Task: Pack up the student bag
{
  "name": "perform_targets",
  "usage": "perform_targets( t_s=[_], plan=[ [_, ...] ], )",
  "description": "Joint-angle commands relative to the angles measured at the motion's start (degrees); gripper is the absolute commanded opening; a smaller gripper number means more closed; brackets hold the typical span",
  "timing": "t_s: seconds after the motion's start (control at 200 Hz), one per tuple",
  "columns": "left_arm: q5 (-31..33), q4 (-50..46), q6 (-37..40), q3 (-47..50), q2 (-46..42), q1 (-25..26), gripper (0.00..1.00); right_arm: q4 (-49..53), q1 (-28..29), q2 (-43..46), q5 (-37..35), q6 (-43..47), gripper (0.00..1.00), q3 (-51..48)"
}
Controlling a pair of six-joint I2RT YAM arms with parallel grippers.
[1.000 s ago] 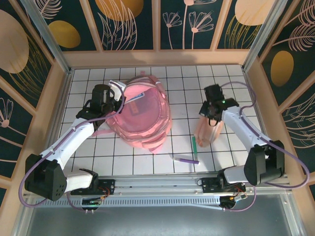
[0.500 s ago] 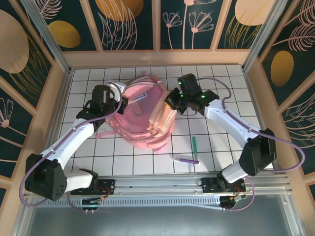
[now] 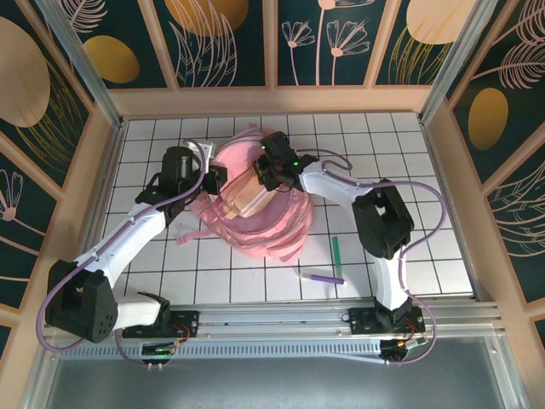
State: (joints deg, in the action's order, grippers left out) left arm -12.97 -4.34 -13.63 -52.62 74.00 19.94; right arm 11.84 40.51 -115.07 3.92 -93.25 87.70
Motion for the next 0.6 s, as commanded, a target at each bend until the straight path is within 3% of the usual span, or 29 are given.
perform_targets(
  t_s=[0.0,0.07,0.24,0.445,0.596],
  plan=[
    [0.5,7.5,-4.9,-2.6,-0.9,0.4,0.0,-1.8,-1.2,-0.7,-0.9,-4.2,0.44,-1.0],
    [1.5,7.4,-5.3,-2.6,-0.6,0.4,0.0,-3.5,-1.4,1.7,-0.3,-3.0,0.56,-2.9],
    [6.5,5.2,-8.9,-2.8,1.1,0.4,0.0,2.5,-1.7,11.2,-3.9,3.3,0.66,-4.7],
    [6.9,3.7,-10.7,-5.9,3.3,0.4,0.0,5.5,-2.0,23.8,-2.8,6.1,0.65,-18.4],
    [7.5,4.6,-13.0,-6.6,2.4,0.4,0.0,6.1,-1.1,25.9,-3.2,13.5,0.59,-24.4]
  ],
)
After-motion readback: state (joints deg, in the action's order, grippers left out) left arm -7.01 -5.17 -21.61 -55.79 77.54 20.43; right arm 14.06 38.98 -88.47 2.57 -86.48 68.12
